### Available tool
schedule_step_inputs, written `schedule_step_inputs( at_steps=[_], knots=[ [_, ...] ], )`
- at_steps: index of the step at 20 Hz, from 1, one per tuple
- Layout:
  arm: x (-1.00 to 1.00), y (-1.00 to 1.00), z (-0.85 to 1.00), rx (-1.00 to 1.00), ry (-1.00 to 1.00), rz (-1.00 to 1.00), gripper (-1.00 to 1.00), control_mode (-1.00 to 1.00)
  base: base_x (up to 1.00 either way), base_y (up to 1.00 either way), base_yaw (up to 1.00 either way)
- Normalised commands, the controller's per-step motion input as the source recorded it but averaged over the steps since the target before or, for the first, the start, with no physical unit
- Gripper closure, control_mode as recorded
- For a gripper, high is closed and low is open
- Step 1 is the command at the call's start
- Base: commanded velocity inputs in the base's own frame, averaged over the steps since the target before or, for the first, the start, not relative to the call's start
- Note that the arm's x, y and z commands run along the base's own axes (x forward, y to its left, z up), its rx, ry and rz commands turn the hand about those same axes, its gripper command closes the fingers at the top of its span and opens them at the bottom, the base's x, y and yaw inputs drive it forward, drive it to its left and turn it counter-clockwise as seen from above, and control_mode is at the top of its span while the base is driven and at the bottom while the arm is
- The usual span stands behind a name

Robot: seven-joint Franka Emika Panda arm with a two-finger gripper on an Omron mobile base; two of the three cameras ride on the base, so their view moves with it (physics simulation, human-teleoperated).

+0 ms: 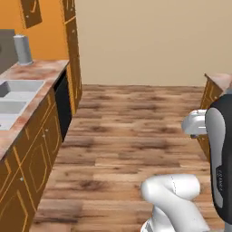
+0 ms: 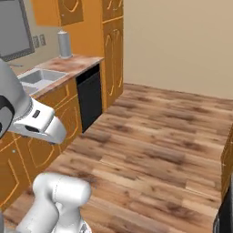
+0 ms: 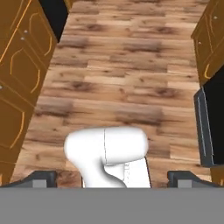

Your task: Navigate to the dishwasher.

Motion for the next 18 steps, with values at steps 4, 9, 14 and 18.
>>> schedule_step_inputs(
  at_steps=[4,9,14,18],
  knots=[
    [0.0,0.0,0.0,0.0,0.0,0.0,-1.0,1.0,-0.05,0.0,1.0],
    [0.0,0.0,0.0,0.0,0.0,0.0,-1.0,1.0,0.02,-0.24,0.91],
    [0.0,0.0,0.0,0.0,0.0,0.0,-1.0,1.0,0.58,-0.93,0.51],
    [0.0,0.0,0.0,0.0,0.0,0.0,-1.0,1.0,0.74,-0.94,0.5]
  ],
)
